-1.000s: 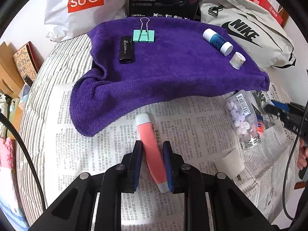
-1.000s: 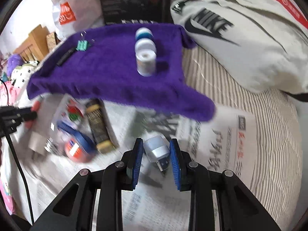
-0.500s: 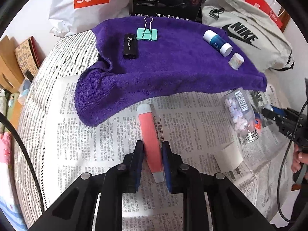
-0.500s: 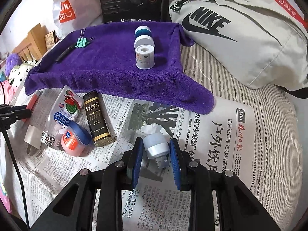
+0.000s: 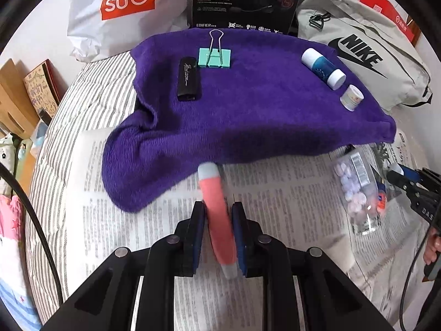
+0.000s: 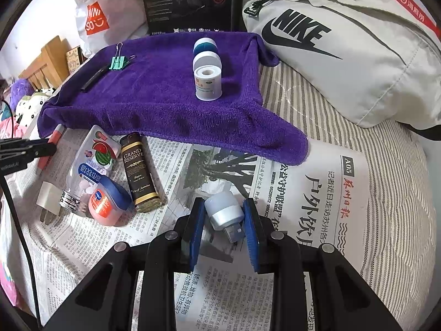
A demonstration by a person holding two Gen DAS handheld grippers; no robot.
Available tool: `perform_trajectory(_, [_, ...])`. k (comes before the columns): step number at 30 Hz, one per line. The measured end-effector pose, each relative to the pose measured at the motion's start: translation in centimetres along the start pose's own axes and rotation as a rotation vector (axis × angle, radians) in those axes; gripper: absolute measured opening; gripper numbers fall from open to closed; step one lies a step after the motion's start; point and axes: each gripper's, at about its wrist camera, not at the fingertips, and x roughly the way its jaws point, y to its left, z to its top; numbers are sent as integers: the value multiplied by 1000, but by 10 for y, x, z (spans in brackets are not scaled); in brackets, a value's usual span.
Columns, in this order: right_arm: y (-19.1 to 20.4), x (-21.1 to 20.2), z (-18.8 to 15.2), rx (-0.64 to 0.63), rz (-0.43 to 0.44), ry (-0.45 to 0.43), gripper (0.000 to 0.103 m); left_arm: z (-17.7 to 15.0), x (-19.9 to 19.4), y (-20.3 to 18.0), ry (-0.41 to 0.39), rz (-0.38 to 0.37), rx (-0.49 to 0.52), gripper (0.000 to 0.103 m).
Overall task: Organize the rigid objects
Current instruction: 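Lift the charger with the right tool while the left tool lifts the highlighter toward the towel, then set the charger on the towel with the right tool while the left tool lays the highlighter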
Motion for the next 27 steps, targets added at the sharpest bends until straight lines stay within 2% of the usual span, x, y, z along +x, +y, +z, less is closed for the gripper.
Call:
perform_trajectory(3, [-1,0,-1,5,6,-4,29,0,0,-1,-12,1,16,18])
perform_trajectory(5, [-3,-1,-1,16,16,-2,29,-2,-5,4,-43,-5,-16,16])
perform_trajectory(8, [-4,-5,0,14,32,31,28,-7,-17,8,-61,-68,-23,16])
perform_trajectory(11, [-2,-16,4,11,48,12,28,-6,-26,7,-65,-58,3,16])
perform_trajectory(17, [6,-37,22,-11,89,-25,28,6,-33,10,-73,-104,-19,16])
perform_trajectory(27, [6,-39,63,-24,102,-52,28,29,-47,19,-114,-103,13,16])
